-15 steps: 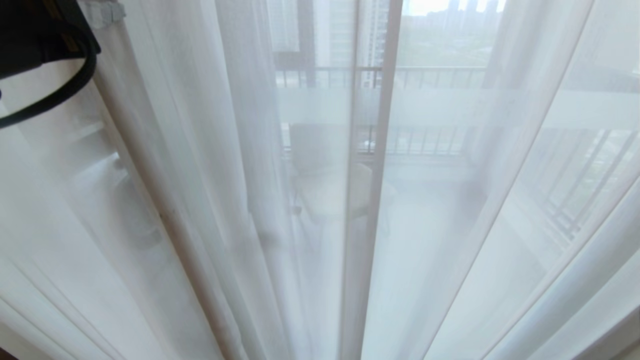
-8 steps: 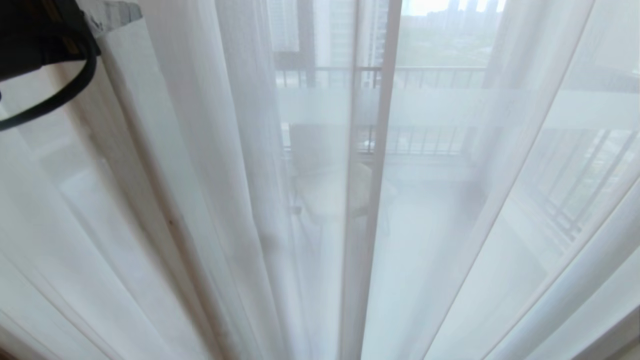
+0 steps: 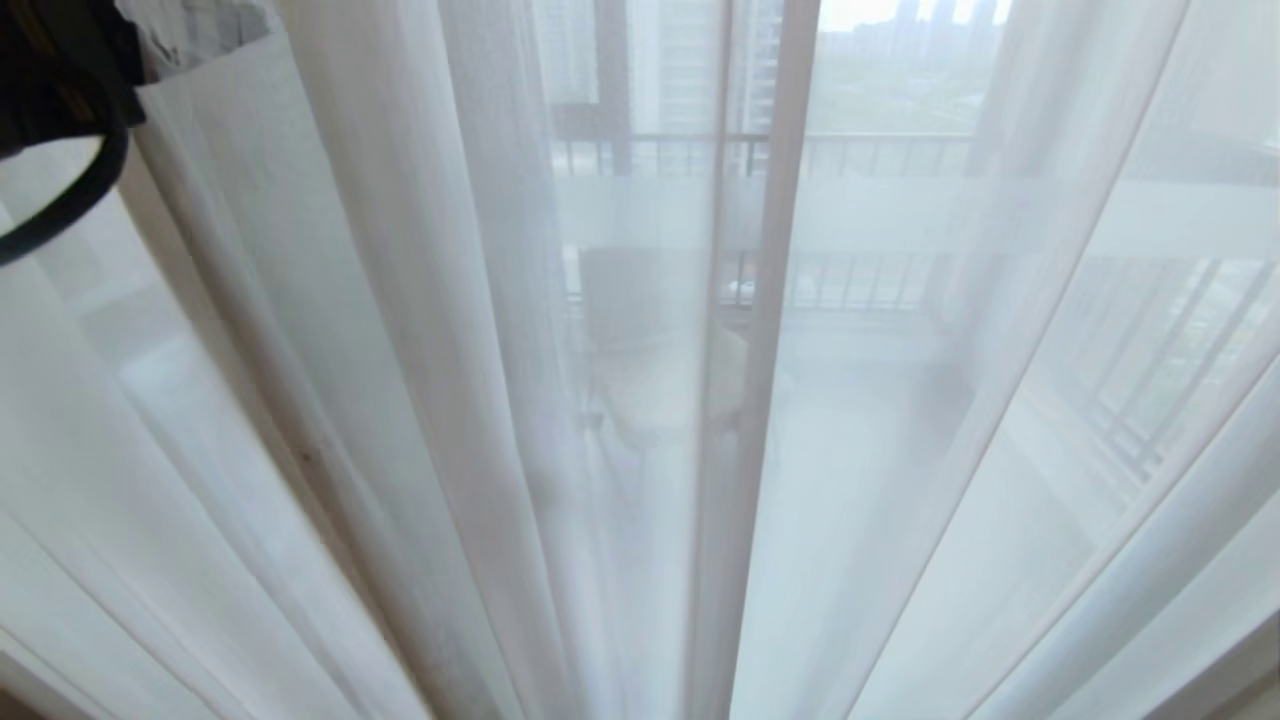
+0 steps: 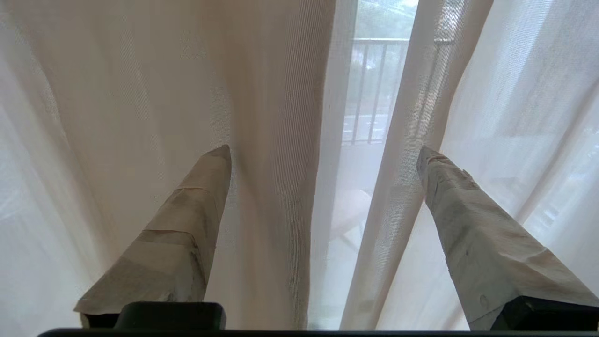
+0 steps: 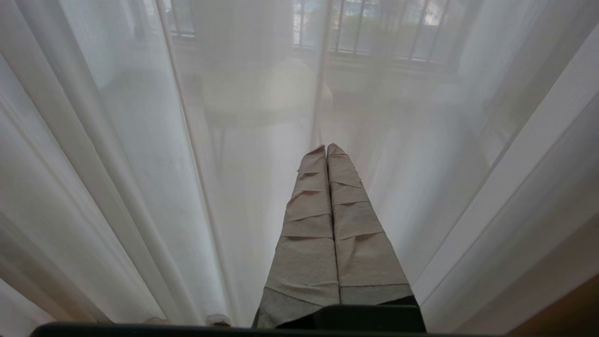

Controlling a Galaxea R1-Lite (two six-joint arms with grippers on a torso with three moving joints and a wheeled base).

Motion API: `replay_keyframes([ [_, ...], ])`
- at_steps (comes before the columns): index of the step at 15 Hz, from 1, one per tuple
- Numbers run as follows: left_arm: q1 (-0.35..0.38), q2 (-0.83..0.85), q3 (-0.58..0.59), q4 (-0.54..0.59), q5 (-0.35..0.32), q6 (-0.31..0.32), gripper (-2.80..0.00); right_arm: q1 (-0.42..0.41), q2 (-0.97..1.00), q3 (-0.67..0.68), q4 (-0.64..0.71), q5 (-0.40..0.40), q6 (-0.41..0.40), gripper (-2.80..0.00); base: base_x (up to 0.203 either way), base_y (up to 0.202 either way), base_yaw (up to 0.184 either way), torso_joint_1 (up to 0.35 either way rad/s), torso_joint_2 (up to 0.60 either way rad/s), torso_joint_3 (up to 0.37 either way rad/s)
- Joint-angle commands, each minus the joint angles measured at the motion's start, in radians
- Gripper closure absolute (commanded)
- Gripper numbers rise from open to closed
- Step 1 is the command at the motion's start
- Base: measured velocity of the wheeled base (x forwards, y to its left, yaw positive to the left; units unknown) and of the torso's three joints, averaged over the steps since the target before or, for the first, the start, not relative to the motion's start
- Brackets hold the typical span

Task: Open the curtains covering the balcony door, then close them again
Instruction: Close the outer curtains on both sides

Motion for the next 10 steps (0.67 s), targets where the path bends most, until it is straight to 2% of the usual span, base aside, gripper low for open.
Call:
replay_keyframes([
  [1,0.003,-0.047,0.03,-0.002,0.002,-0.001,-2.8,0.0,0.0,0.0,0.0,0.001,-0.001,0.0,0.0,0.0,0.0,0.0,0.0,0.0],
  [10,-0.008,-0.192,0.125,0.001,0.043,0.001,-2.8,0.0,0.0,0.0,0.0,0.001,-0.001,0.0,0.0,0.0,0.0,0.0,0.0,0.0],
])
